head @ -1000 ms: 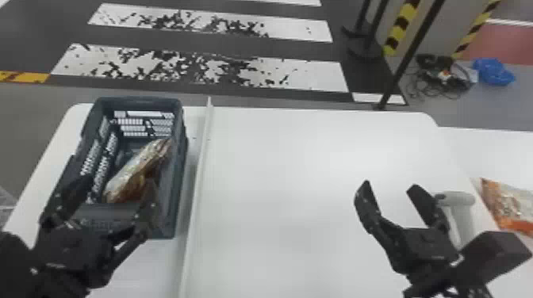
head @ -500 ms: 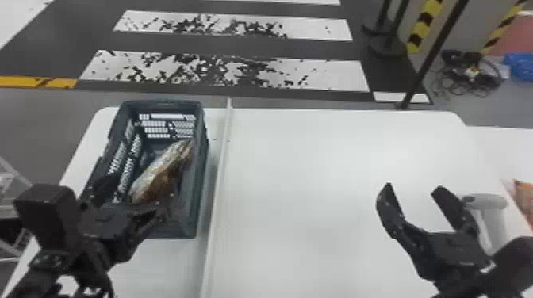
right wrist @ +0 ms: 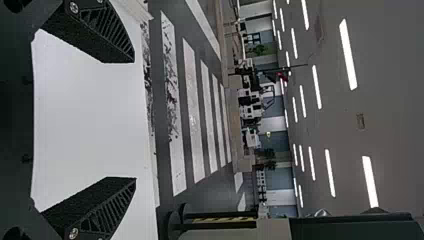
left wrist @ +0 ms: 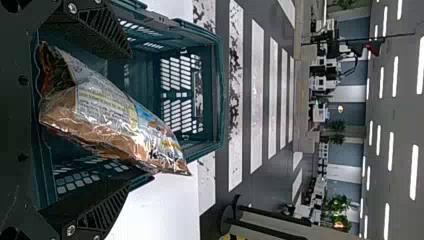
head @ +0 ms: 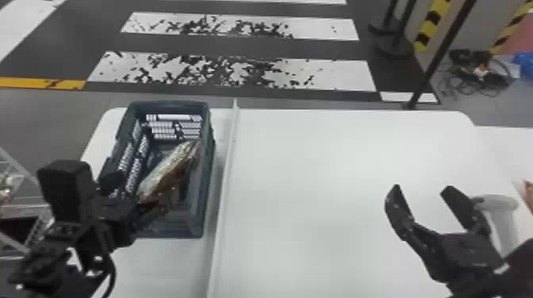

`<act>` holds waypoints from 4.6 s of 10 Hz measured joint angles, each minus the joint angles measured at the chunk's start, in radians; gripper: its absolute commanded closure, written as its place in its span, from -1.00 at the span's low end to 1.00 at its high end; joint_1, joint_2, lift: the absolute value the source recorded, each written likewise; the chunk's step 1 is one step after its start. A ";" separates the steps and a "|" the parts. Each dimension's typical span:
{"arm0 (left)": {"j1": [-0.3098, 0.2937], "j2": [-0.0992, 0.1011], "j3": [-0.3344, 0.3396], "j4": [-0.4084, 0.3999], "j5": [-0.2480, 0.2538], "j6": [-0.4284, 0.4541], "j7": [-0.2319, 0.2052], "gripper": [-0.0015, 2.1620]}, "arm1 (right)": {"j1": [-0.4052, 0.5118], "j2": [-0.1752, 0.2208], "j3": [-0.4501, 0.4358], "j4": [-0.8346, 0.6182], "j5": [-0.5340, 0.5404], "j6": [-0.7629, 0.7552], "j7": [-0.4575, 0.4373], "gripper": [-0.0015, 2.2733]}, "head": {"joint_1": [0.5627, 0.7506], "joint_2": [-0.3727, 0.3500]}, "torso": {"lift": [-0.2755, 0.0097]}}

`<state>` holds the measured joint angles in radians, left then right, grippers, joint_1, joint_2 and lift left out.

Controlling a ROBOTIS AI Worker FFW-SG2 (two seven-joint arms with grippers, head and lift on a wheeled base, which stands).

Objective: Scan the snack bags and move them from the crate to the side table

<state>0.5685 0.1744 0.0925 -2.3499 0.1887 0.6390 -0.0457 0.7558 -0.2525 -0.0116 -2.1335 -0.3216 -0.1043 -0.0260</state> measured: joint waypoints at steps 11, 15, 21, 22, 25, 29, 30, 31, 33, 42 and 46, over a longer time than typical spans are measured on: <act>-0.046 -0.004 0.004 0.040 0.018 0.053 -0.022 0.94 | -0.004 -0.015 0.005 0.009 -0.026 -0.046 0.001 -0.92 | 0.41 0.02 | 0.32; 0.006 -0.005 0.005 -0.034 0.014 -0.013 0.027 0.94 | -0.004 -0.013 0.006 0.013 -0.041 -0.065 0.001 -0.92 | 0.41 0.03 | 0.32; 0.126 -0.005 0.027 -0.379 0.059 0.019 0.006 0.94 | -0.025 -0.011 -0.001 0.065 -0.029 -0.176 -0.043 -0.91 | 0.41 -0.21 | 0.32; 0.136 -0.007 0.031 -0.437 0.104 0.067 -0.007 0.94 | -0.030 -0.010 0.001 0.077 -0.017 -0.199 -0.062 -0.90 | 0.41 -0.31 | 0.32; 0.138 -0.041 0.067 -0.505 0.368 0.154 -0.091 0.94 | -0.048 -0.011 -0.003 0.093 -0.001 -0.217 -0.136 -0.90 | 0.41 -0.64 | 0.32; 0.072 -0.058 -0.034 -0.401 0.440 0.180 -0.134 0.94 | -0.069 -0.009 0.003 0.116 0.012 -0.216 -0.145 -0.90 | 0.41 -0.87 | 0.32; 0.045 -0.062 -0.044 -0.329 0.496 0.181 -0.153 0.94 | -0.074 -0.008 0.006 0.121 0.016 -0.215 -0.145 -0.90 | 0.41 -0.91 | 0.32; 0.017 -0.081 -0.052 -0.251 0.552 0.181 -0.163 0.94 | -0.078 -0.005 0.010 0.127 0.020 -0.215 -0.145 -0.90 | 0.41 -0.94 | 0.32; -0.055 -0.126 -0.076 -0.077 0.671 0.208 -0.187 0.94 | -0.083 0.000 0.012 0.135 0.024 -0.216 -0.146 -0.90 | 0.41 -0.94 | 0.32; -0.224 -0.173 -0.129 0.408 0.687 0.405 -0.174 0.93 | -0.110 -0.039 0.046 0.164 0.014 -0.260 -0.160 -0.90 | 0.41 -0.94 | 0.32; -0.248 -0.173 -0.196 0.404 0.509 0.338 -0.148 -0.99 | -0.083 -0.058 0.031 0.144 0.000 -0.293 -0.160 -0.90 | 0.41 -0.94 | 0.32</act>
<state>0.3205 0.0015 -0.1035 -1.9459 0.6979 0.9774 -0.1937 0.6731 -0.3108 0.0193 -1.9891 -0.3213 -0.3970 -0.1856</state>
